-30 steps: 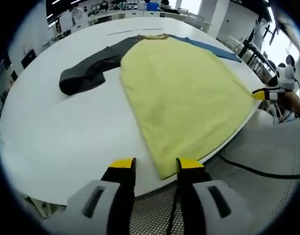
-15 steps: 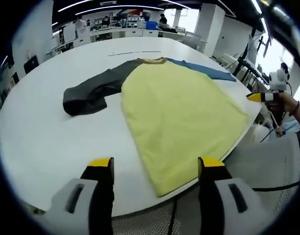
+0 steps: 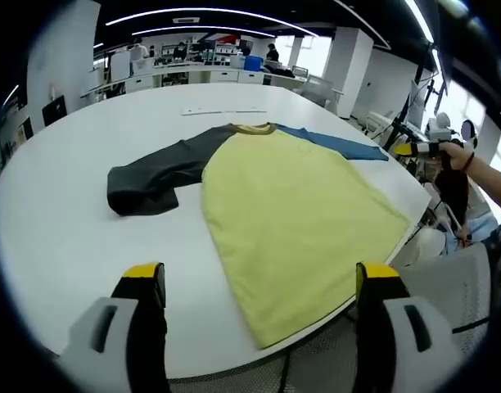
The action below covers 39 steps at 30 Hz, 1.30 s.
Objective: Fold the garment on the visible template until the final outline fits inside the template.
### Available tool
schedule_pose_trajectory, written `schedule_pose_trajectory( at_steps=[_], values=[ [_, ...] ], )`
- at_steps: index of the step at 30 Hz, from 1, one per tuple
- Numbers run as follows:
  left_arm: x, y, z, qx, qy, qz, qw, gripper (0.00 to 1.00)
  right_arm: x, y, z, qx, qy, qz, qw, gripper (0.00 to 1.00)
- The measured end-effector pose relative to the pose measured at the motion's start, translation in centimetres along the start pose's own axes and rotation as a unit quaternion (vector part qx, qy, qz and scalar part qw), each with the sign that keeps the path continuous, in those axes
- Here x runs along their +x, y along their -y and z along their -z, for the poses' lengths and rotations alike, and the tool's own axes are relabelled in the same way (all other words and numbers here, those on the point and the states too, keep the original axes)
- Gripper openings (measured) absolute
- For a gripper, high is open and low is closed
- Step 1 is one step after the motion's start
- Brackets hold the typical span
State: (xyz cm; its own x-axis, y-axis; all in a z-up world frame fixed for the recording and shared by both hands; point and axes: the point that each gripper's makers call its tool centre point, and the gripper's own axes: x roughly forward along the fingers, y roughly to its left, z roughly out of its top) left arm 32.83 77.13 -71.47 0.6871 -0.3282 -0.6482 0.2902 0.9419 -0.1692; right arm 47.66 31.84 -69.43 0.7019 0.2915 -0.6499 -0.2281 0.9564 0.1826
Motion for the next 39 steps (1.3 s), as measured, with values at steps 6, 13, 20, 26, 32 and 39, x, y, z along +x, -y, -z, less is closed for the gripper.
schedule_pose_trajectory(
  at_steps=[6,13,20,26,32,39],
  values=[
    [0.1,-0.2,-0.6,-0.006,0.008,-0.001,1.0,0.99,1.6,3.4,-0.9,0.019,0.0,0.025,0.9995,0.77],
    [0.3,0.3,-1.9,-0.021,0.036,0.01,0.9991,0.99,3.2,7.7,-0.6,0.019,-0.016,0.058,0.998,0.72],
    [0.6,0.1,-2.1,-0.025,0.036,0.004,0.999,0.99,4.1,11.0,-0.3,0.049,-0.017,0.092,0.9944,0.6],
    [0.7,0.0,-1.9,-0.036,0.035,0.003,0.9987,0.96,4.4,12.7,0.4,0.049,-0.037,0.128,0.9899,0.4],
    [0.7,-0.2,-1.6,-0.03,0.03,-0.004,0.9991,0.95,4.5,13.8,1.1,0.071,-0.049,0.15,0.985,0.29],
    [0.6,-0.3,-1.5,-0.033,0.032,-0.007,0.9989,0.94,4.5,14.2,1.4,0.063,-0.06,0.168,0.9819,0.18]
  ],
)
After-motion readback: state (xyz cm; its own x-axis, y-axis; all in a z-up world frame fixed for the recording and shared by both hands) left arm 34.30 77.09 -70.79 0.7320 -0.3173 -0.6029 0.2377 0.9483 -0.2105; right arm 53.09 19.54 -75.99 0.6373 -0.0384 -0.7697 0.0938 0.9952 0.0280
